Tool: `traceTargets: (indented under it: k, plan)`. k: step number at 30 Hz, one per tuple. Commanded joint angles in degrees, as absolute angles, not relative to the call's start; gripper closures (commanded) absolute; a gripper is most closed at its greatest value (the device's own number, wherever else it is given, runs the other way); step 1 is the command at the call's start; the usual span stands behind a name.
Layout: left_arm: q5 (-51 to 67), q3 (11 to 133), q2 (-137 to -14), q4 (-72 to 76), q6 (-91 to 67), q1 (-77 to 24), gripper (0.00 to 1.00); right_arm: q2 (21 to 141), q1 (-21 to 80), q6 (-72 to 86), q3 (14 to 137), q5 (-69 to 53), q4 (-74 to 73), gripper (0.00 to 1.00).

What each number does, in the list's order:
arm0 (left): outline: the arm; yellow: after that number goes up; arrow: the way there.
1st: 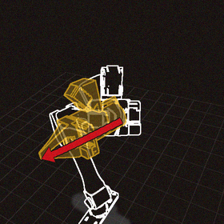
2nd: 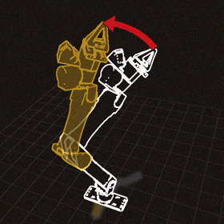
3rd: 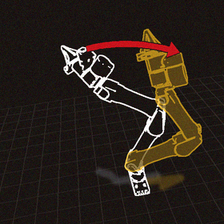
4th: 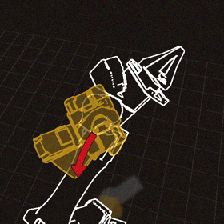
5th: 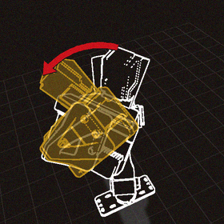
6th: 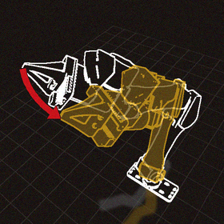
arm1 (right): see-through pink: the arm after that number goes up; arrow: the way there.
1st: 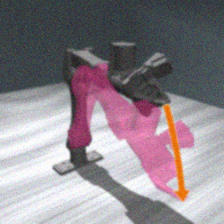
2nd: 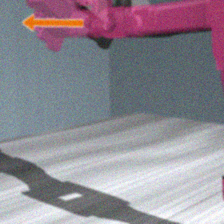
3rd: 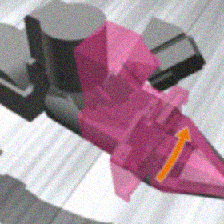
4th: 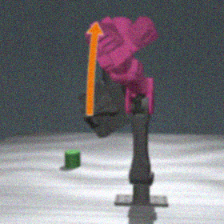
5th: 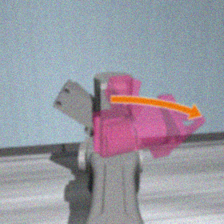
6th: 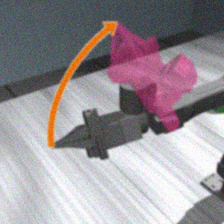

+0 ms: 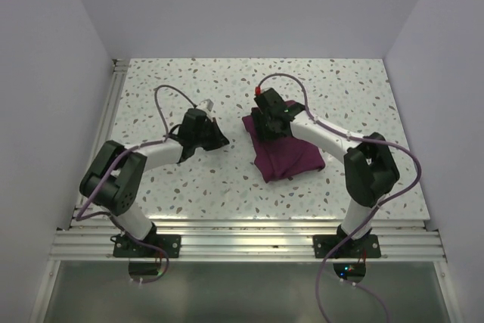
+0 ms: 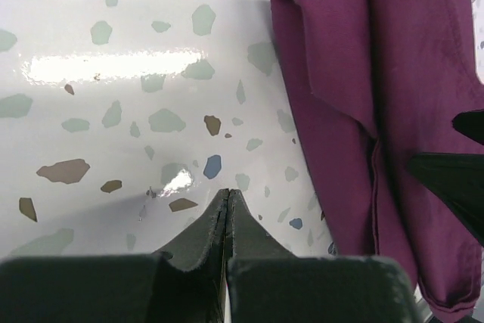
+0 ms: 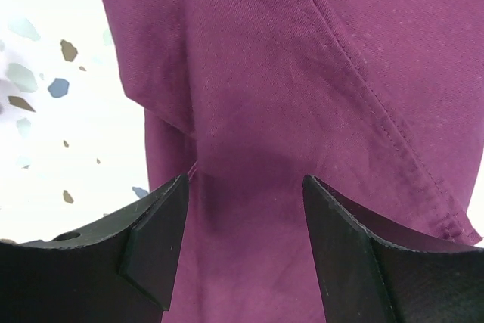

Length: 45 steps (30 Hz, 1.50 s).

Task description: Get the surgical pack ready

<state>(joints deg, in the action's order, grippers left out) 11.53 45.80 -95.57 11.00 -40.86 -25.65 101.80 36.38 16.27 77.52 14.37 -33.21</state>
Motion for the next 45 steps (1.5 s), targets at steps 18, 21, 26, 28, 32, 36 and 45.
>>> traceTargets:
  k: [18,21,26,28,32,36,45]
  plan:
    - [4.46,48.61,-83.40,-2.65,-32.70,-25.22,0.96,104.68,38.67,13.89,80.42,17.58,-33.13,0.37]
    - [7.54,47.46,-83.58,1.66,-33.31,-25.22,0.88,105.99,39.02,13.80,81.29,18.81,-34.27,0.41]
    - [15.10,49.66,-87.80,1.22,-32.26,-25.49,0.65,108.54,39.02,13.71,83.23,20.21,-36.73,0.54]
    - [17.05,46.94,-87.02,5.96,-33.48,-25.58,0.61,108.72,39.02,14.06,83.32,20.30,-36.91,0.67]
    - [18.54,46.49,-89.29,9.23,-34.89,-27.15,0.60,106.88,39.02,14.41,82.00,18.63,-35.33,0.83]
    - [18.63,49.82,-95.09,10.19,-35.59,-30.49,0.62,105.03,39.02,14.33,82.00,16.09,-34.98,0.99]
    - [20.74,55.81,-105.81,11.34,-39.28,-34.10,0.74,102.31,32.88,14.85,80.34,-3.39,-32.79,1.00]
